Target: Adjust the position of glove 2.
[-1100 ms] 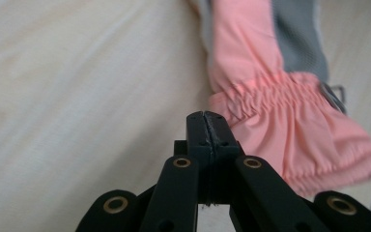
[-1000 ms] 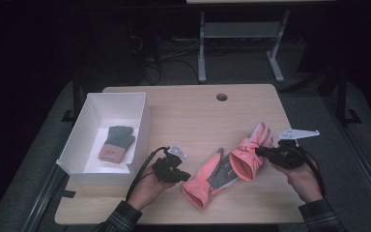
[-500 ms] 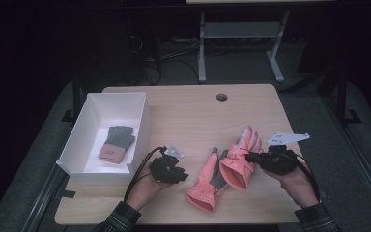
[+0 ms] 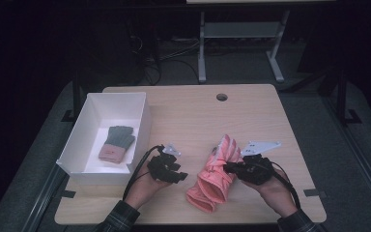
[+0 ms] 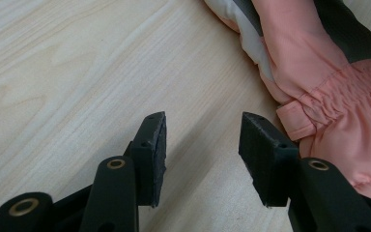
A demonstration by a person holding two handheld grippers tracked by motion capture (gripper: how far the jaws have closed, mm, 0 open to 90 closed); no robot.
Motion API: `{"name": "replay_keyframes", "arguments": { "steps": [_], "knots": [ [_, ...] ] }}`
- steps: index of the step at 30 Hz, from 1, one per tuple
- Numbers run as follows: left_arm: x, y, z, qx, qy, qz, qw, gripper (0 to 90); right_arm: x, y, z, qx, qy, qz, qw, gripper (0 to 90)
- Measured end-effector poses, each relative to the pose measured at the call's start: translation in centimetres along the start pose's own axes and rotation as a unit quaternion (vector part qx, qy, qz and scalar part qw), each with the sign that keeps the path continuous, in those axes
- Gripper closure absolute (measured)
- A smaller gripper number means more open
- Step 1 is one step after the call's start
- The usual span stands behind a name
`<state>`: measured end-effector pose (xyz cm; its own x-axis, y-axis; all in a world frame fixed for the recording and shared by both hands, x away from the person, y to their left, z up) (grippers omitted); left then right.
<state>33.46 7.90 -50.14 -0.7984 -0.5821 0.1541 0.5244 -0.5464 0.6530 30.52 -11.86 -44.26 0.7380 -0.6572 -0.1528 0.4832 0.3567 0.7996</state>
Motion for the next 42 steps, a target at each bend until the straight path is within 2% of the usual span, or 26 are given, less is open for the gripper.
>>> {"name": "replay_keyframes", "arguments": {
  "steps": [9,14,19,22,23,24,25,27,28,30,31,32,35,36,38,41,42],
  "knots": [
    [-0.2,-0.1,0.0,-0.004,0.001,0.0,1.0,48.2,-0.5,-0.8,-1.2,-0.023,-0.007,-0.003,0.9997,88.0],
    [-0.2,-0.2,-0.1,-0.013,0.0,-0.008,0.9999,46.9,-0.4,-1.5,-2.1,-0.038,-0.012,-0.002,0.9992,87.9],
    [-0.2,-0.1,0.0,-0.011,-0.001,-0.007,0.9999,45.6,-0.3,-1.9,-2.6,-0.038,-0.008,-0.002,0.9992,86.7],
    [-0.2,0.0,0.1,-0.008,-0.001,-0.007,0.9999,45.6,-0.4,-1.6,-2.3,-0.021,0.004,0.0,0.9998,74.1],
    [-0.2,0.0,0.1,-0.007,-0.002,-0.006,1.0,45.6,-0.4,-1.6,-2.3,-0.021,0.004,0.0,0.9998,74.1],
    [-0.2,0.1,0.2,-0.005,-0.002,-0.007,1.0,45.7,-0.4,-1.2,-1.7,-0.005,0.013,0.006,0.9999,65.3],
    [-0.2,0.2,0.2,-0.003,-0.002,-0.006,1.0,45.9,-0.4,-1.0,-1.4,0.002,0.018,0.007,0.9998,61.4],
    [-0.1,0.3,0.3,-0.002,-0.002,-0.006,1.0,46.9,-0.3,-0.7,-0.8,0.018,0.022,0.011,0.9995,58.3],
    [-0.1,0.4,0.3,0.005,0.0,-0.003,1.0,47.7,-0.2,-0.5,-0.5,0.027,0.023,0.012,0.9993,59.9],
    [0.0,0.6,0.4,0.011,-0.001,0.002,0.9999,49.0,0.2,-0.5,0.2,0.041,0.02,0.014,0.9988,76.7],
    [0.0,0.7,0.6,0.011,-0.003,-0.001,0.9999,49.0,0.2,-0.5,0.2,0.041,0.02,0.014,0.9988,76.7],
    [0.0,0.8,0.6,0.015,-0.003,0.001,0.9999,49.0,0.8,-0.7,0.6,0.046,0.015,0.011,0.9988,90.0],
    [0.0,0.8,0.6,0.014,-0.003,0.001,0.9999,48.7,1.2,-1.4,0.3,0.037,0.021,0.017,0.9989,90.0],
    [0.1,0.8,0.5,0.014,-0.002,0.001,0.9999,48.6,1.1,-1.7,0.1,0.031,0.031,0.018,0.9989,90.0],
    [0.1,0.8,0.6,0.011,-0.002,-0.004,0.9999,48.0,1.1,-2.1,-0.5,0.019,0.031,0.026,0.999,90.0],
    [0.1,0.9,0.7,0.017,-0.004,-0.002,0.9999,45.8,1.0,-2.5,-1.0,0.007,0.032,0.024,0.9992,90.0],
    [0.1,1.1,0.8,0.023,-0.005,0.001,0.9997,45.2,1.1,-3.0,-1.7,-0.004,0.033,0.022,0.9992,90.0]
  ]
}}
Point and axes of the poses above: each handheld gripper's, and its own axes: z roughly backward along the jaws, y roughly out of its top, x roughly to its right, the point moved 8 cm from there along -z, roughly forward along the jaws, and after that the axes turned 5 degrees about x, right-handed, at the moved point
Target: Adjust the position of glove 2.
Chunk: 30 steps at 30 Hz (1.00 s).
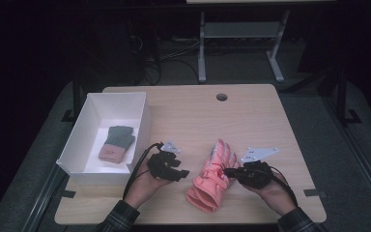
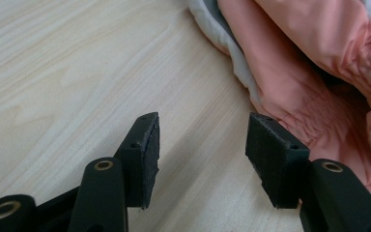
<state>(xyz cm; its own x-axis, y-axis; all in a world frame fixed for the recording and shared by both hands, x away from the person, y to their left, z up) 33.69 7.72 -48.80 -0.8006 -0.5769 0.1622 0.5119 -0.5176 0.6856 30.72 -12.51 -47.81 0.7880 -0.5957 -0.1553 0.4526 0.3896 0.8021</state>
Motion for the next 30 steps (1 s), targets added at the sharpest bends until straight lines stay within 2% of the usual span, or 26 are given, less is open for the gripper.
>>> {"name": "replay_keyframes", "arguments": {
  "steps": [5,7,9,10,11,13,16,23,28,30],
  "knots": [
    [0.1,0.5,0.4,0.01,-0.002,-0.006,0.9999,40.7,-0.2,-0.6,-1.0,-0.014,-0.003,-0.003,0.9999,90.0],
    [0.4,1.4,0.7,0.024,-0.007,-0.007,0.9997,38.0,-0.2,-0.7,-1.1,-0.017,-0.005,-0.001,0.9998,90.0],
    [0.6,1.7,0.9,0.026,-0.01,-0.008,0.9996,35.7,-0.2,-0.7,-1.2,-0.021,-0.008,0.001,0.9997,90.0],
    [1.3,2.6,1.1,0.04,-0.018,-0.009,0.999,33.9,-0.3,-0.8,-1.4,-0.025,-0.01,0.001,0.9996,90.0],
    [1.3,2.6,1.1,0.04,-0.018,-0.009,0.999,32.1,-0.3,-0.8,-1.5,-0.027,-0.012,0.002,0.9995,90.0],
    [2.2,3.7,1.2,0.044,-0.034,-0.017,0.9983,28.8,-0.3,-0.8,-1.5,-0.03,-0.013,-0.001,0.9995,90.0],
    [2.8,4.7,1.1,0.052,-0.042,-0.023,0.9975,25.8,-0.3,-0.7,-1.7,-0.032,-0.013,0.004,0.9994,90.0],
    [4.3,6.6,0.0,0.057,-0.052,-0.031,0.9966,22.0,-0.3,-0.9,-1.7,-0.035,-0.014,0.006,0.9993,90.0],
    [5.0,6.8,-1.2,0.05,-0.059,-0.035,0.9964,21.1,-0.3,-0.9,-1.7,-0.035,-0.013,0.007,0.9993,90.0],
    [5.1,6.8,-1.7,0.041,-0.061,-0.043,0.9963,20.9,-0.3,-0.9,-1.8,-0.038,-0.013,0.007,0.9992,90.0]
  ]
}}
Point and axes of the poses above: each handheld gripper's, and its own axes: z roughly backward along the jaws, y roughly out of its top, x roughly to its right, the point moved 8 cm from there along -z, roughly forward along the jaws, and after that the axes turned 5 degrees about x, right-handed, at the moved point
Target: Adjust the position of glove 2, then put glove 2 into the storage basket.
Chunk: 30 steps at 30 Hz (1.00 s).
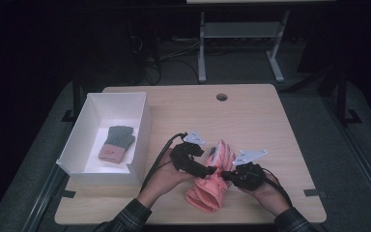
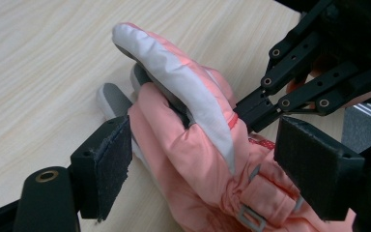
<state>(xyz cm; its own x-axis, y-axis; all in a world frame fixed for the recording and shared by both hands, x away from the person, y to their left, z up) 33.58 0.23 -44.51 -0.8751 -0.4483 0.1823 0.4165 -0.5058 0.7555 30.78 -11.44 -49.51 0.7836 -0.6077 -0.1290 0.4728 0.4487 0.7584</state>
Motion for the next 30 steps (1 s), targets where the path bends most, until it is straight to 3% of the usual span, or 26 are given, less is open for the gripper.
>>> {"name": "replay_keyframes", "arguments": {
  "steps": [9,17,18,27,30],
  "knots": [
    [-0.4,-0.3,-0.6,-0.002,0.005,0.011,0.9999,20.3,0.0,0.0,-0.1,-0.001,0.001,0.0,1.0,90.0],
    [-0.9,-0.9,-2.5,-0.017,0.001,0.021,0.9996,19.6,0.0,0.0,-0.2,0.0,0.001,0.001,1.0,90.0],
    [-1.0,-1.3,-3.0,-0.017,-0.006,0.033,0.9993,19.5,0.0,-0.1,-0.2,-0.002,0.001,0.0,1.0,90.0],
    [-1.3,-2.6,-3.9,-0.023,-0.027,0.057,0.9977,17.2,0.1,-0.3,-0.4,-0.01,0.002,0.003,0.9999,90.0],
    [-1.4,-3.6,-4.7,-0.039,-0.041,0.071,0.9958,16.1,0.0,-0.5,-0.5,-0.014,0.0,0.006,0.9999,90.0]
  ]
}}
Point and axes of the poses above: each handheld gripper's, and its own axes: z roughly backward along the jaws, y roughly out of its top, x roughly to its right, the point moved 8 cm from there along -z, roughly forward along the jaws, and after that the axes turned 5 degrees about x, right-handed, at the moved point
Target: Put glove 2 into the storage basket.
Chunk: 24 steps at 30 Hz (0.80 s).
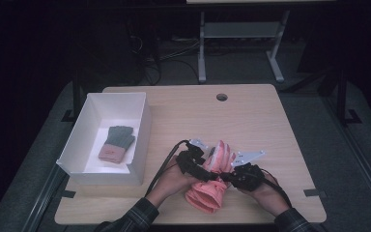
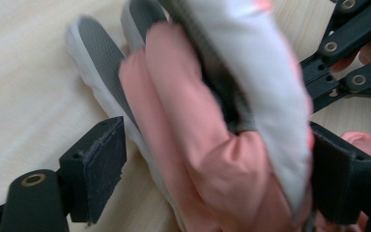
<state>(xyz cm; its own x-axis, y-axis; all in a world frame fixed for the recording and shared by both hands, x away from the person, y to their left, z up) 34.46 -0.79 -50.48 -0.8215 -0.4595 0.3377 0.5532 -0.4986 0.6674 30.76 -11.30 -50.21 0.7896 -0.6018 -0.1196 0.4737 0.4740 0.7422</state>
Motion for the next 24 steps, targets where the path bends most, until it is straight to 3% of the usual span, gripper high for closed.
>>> {"name": "replay_keyframes", "arguments": {
  "steps": [13,16,20,22,24],
  "knots": [
    [-0.4,-0.6,-0.6,-0.012,-0.014,0.019,0.9996,13.8,0.4,-0.4,0.8,0.003,0.003,-0.007,1.0,90.0],
    [-0.5,-0.8,-0.9,-0.016,-0.026,0.029,0.9991,14.0,0.5,-0.7,0.7,-0.002,0.002,-0.008,1.0,90.0],
    [-0.3,-0.8,-1.0,-0.022,-0.025,0.021,0.9992,15.2,0.6,-0.9,0.0,-0.004,0.005,-0.011,0.9999,90.0],
    [-0.1,-0.8,-1.1,-0.021,-0.044,0.024,0.9985,20.0,0.6,-1.0,-0.1,-0.005,0.007,-0.011,0.9999,90.0],
    [0.0,-0.8,-1.1,-0.02,-0.046,0.026,0.9984,20.9,0.6,-1.0,-0.2,-0.006,0.007,-0.012,0.9999,90.0]
  ]
}}
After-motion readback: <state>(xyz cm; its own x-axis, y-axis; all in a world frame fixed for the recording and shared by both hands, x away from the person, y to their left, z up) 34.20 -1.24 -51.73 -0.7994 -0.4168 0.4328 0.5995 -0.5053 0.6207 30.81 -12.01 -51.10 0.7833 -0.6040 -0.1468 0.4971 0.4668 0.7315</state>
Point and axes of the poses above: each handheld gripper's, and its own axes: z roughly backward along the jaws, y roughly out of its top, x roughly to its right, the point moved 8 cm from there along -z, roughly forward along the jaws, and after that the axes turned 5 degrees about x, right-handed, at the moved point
